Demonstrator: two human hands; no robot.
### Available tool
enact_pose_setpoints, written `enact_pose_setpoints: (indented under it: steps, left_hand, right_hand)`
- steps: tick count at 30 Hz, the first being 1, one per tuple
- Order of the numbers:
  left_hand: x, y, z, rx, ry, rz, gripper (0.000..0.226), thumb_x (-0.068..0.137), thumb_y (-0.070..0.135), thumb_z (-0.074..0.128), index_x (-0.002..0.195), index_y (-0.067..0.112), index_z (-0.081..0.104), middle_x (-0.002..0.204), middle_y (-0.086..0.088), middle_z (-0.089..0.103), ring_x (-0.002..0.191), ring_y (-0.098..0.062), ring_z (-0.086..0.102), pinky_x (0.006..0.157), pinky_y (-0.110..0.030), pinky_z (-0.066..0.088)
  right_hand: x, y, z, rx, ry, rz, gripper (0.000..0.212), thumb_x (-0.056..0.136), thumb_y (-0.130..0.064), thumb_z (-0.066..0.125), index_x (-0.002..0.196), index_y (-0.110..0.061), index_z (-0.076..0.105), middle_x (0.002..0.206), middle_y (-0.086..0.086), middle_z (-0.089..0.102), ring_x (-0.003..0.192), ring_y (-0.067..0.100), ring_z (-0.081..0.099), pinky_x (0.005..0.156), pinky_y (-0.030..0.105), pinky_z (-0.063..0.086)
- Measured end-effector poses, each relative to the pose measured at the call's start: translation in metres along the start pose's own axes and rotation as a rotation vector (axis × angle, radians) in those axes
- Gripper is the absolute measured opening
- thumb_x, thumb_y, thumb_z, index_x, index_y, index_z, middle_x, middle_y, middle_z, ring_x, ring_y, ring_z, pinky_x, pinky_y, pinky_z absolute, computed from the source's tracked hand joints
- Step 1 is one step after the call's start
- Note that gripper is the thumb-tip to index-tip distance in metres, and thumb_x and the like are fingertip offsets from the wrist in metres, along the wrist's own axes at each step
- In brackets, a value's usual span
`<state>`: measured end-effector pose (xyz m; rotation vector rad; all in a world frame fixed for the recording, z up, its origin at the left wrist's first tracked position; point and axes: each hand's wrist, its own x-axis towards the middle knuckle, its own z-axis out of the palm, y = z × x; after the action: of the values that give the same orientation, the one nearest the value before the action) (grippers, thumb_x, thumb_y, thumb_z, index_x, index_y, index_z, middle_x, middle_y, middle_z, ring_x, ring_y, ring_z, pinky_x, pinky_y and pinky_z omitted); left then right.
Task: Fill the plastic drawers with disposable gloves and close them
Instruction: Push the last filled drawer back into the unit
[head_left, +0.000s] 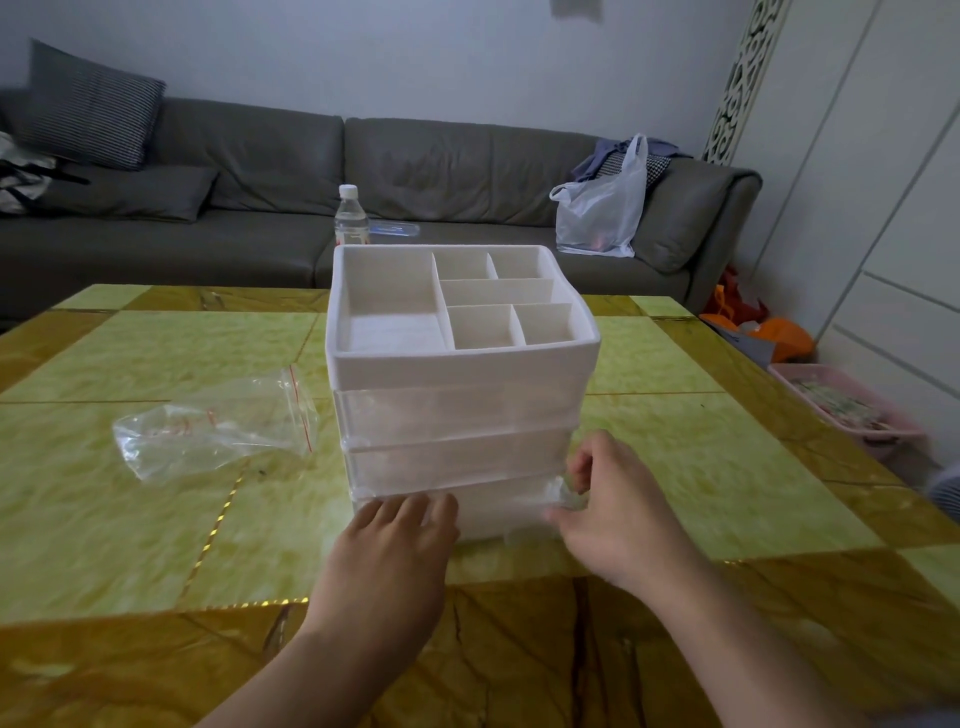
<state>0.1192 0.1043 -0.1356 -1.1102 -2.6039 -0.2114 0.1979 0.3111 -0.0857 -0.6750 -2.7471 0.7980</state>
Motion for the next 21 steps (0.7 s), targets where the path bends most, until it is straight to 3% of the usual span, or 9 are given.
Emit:
enact_pose_setpoints:
  steps: [8, 12, 17, 21]
  left_hand:
    - [-0.010, -0.002, -0.011, 0.016, -0.001, -0.025, 0.051, 0.070, 0.009, 0.088, 0.116, 0.014, 0.070, 0.109, -0.002, 0.076, 0.098, -0.025, 0.074, 0.083, -0.038, 0.060]
    - [-0.023, -0.003, -0.014, 0.040, 0.070, 0.005, 0.053, 0.067, 0.005, 0.087, 0.118, 0.008, 0.071, 0.114, -0.008, 0.074, 0.106, -0.030, 0.071, 0.086, -0.041, 0.060]
    - [-0.030, -0.006, -0.009, 0.057, 0.104, 0.043, 0.061, 0.070, 0.016, 0.084, 0.128, 0.007, 0.067, 0.118, -0.009, 0.061, 0.105, -0.032, 0.063, 0.085, -0.044, 0.060]
    - [-0.022, -0.008, -0.005, 0.030, 0.137, 0.057, 0.043, 0.080, 0.027, 0.071, 0.120, 0.013, 0.068, 0.107, -0.001, 0.061, 0.096, -0.026, 0.060, 0.087, -0.041, 0.057]
  right_hand:
    - [0.013, 0.008, 0.017, 0.143, -0.023, 0.073, 0.056, 0.082, -0.036, 0.090, 0.104, -0.028, 0.039, 0.107, -0.010, 0.051, 0.089, 0.002, 0.054, 0.060, 0.015, 0.039]
    - [0.013, 0.012, 0.019, 0.152, -0.004, 0.085, 0.056, 0.082, -0.035, 0.090, 0.107, -0.027, 0.040, 0.107, -0.011, 0.054, 0.090, 0.000, 0.055, 0.060, 0.014, 0.038]
    - [0.016, 0.014, 0.021, 0.226, -0.015, 0.106, 0.073, 0.079, -0.035, 0.092, 0.131, -0.027, 0.041, 0.120, -0.010, 0.055, 0.100, 0.008, 0.062, 0.063, 0.012, 0.041]
    - [0.013, 0.013, 0.022, 0.235, -0.039, 0.080, 0.059, 0.085, -0.032, 0.088, 0.130, -0.028, 0.049, 0.123, -0.012, 0.055, 0.101, 0.004, 0.058, 0.066, 0.012, 0.041]
